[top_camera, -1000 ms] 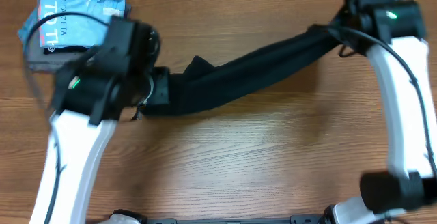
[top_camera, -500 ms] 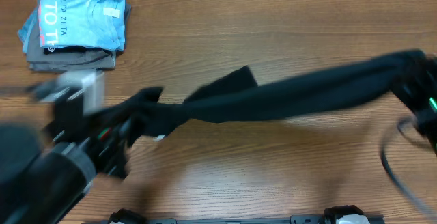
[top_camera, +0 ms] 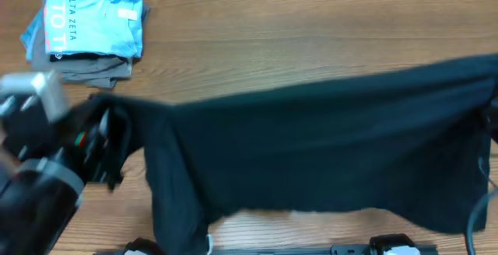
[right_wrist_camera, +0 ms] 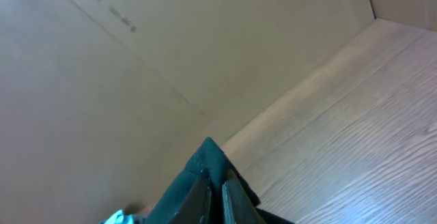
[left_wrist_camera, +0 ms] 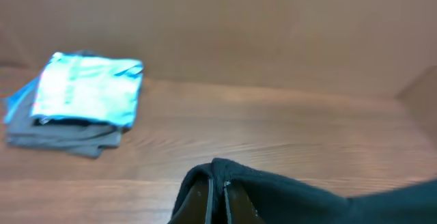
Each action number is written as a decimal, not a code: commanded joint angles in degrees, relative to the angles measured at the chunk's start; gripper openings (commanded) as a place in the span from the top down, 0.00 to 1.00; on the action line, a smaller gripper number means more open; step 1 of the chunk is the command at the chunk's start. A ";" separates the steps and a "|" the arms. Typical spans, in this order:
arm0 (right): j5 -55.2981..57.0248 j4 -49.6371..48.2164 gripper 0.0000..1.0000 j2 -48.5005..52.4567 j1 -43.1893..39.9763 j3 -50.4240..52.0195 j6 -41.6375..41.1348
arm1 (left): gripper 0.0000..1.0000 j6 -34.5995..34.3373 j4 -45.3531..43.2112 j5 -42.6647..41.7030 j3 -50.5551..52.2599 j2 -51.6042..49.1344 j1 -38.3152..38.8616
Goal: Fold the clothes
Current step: 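Lift the shirt with both grippers and stretch it apart, then swing the held shirt forward and lay it flat on the table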
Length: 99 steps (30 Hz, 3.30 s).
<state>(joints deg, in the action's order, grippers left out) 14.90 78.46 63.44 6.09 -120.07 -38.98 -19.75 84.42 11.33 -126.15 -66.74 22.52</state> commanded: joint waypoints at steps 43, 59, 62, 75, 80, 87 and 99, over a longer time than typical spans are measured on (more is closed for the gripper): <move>-2.08 -20.04 0.96 32.61 -0.22 -7.08 8.63 | 0.96 6.29 -15.82 1.68 -10.01 -42.42 -8.72; -2.58 -9.46 0.96 27.32 -8.79 -21.73 10.71 | 0.94 10.73 -3.72 -10.01 -36.61 -35.65 -14.88; -3.48 -2.93 0.96 28.30 -9.22 -20.09 9.44 | 0.94 10.32 3.91 -12.85 -35.85 -37.24 -14.84; -12.24 -3.80 0.96 33.18 -9.20 13.11 8.76 | 0.96 7.87 12.39 -19.93 -11.34 -48.87 -14.10; -12.26 -4.83 0.96 33.16 -9.35 20.50 8.48 | 0.96 7.32 12.39 -20.70 -2.84 -46.75 -13.40; -11.82 1.88 0.96 29.29 -9.62 20.48 8.35 | 0.96 6.84 12.39 -22.58 5.46 -36.44 -7.93; -4.00 15.06 0.96 18.86 -12.48 20.50 5.77 | 0.96 2.91 12.37 -21.73 31.32 -21.92 -2.23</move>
<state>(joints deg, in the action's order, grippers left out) 7.44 92.62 87.44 -4.43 -99.50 -31.79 -14.13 96.82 -10.48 -100.99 -90.83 19.90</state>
